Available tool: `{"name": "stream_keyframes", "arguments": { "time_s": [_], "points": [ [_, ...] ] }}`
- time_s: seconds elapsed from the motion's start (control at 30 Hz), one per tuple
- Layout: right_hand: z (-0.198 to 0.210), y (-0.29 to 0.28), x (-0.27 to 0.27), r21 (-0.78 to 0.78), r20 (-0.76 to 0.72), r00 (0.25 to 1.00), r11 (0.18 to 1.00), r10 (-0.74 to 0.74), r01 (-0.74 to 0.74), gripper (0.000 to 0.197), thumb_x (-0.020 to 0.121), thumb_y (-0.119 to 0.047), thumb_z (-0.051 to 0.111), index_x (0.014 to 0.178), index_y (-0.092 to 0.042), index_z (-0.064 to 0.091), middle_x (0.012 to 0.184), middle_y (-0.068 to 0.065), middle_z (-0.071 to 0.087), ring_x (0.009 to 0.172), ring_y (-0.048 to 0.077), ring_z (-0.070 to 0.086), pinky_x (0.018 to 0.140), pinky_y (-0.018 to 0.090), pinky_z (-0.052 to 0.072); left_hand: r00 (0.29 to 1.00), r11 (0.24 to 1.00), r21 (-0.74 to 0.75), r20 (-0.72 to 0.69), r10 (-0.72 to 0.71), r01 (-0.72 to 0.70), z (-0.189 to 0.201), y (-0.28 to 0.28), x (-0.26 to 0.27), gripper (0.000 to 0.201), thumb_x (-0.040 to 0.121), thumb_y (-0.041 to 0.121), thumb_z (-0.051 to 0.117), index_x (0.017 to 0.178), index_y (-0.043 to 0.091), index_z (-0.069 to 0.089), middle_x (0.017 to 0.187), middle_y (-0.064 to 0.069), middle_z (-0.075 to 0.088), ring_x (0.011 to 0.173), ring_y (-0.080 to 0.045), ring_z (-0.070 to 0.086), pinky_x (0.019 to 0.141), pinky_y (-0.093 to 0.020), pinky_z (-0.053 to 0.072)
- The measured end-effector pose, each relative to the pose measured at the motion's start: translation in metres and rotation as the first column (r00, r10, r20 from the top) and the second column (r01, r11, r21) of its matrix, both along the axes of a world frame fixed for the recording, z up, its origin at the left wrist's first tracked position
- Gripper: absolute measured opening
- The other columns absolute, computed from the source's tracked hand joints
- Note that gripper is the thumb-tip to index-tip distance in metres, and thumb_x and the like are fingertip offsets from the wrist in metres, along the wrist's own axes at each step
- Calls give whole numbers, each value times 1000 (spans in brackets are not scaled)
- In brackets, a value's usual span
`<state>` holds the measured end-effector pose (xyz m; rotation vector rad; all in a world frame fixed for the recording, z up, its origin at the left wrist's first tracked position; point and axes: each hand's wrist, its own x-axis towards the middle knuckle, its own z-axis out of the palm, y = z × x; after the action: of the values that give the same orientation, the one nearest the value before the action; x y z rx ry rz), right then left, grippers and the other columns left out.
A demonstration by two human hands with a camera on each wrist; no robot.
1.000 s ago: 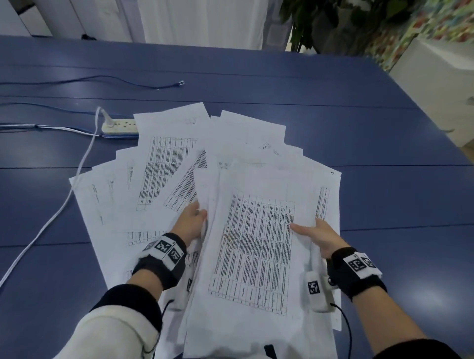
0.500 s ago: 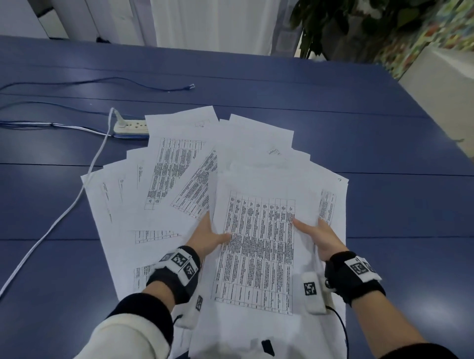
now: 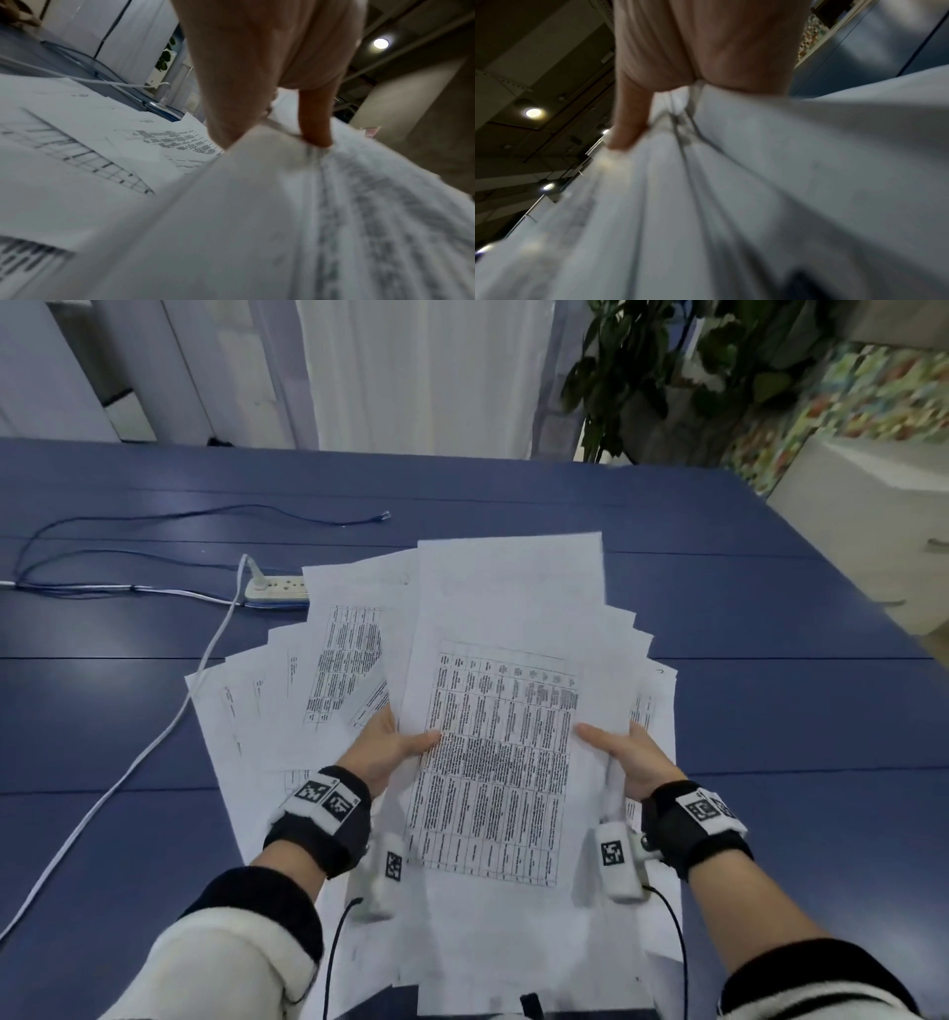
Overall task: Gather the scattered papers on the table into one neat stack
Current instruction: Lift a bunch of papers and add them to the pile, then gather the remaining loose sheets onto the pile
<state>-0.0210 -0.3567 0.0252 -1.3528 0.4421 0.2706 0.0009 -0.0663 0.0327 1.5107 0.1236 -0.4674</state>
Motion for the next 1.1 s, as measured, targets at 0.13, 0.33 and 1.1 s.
{"name": "stream_keyframes", "arguments": {
  "time_s": [0.13, 0.33, 1.1],
  "points": [
    [4, 16, -6, -142, 60, 998, 990, -3, 12, 51, 74, -3, 73, 122, -1, 54, 119, 17, 63, 95, 22, 66, 92, 39, 50, 999, 977, 208, 24, -44, 38, -6, 4, -10, 55, 74, 9, 73, 122, 9, 45, 119, -2, 60, 110, -20, 56, 106, -40, 35],
    [93, 34, 5, -312, 473, 881, 932, -18, 187, 66, 78, -10, 73, 135, -15, 39, 128, -2, 55, 112, 14, 57, 97, 31, 46, 879, 961, 146, 455, 145, -235, 90, -1, -3, 50, 86, 4, 60, 132, 11, 41, 118, -3, 58, 108, -18, 57, 91, -29, 48],
    [138, 50, 34, -233, 630, 776, 955, 3, 185, 43, 67, 0, 78, 107, -5, 61, 96, 1, 70, 83, 6, 71, 74, 21, 56, 659, 900, -236, 617, 430, -366, 135, 13, 16, 53, 70, 9, 78, 105, 28, 44, 103, 13, 58, 95, -2, 61, 83, -17, 53]
  ]
}}
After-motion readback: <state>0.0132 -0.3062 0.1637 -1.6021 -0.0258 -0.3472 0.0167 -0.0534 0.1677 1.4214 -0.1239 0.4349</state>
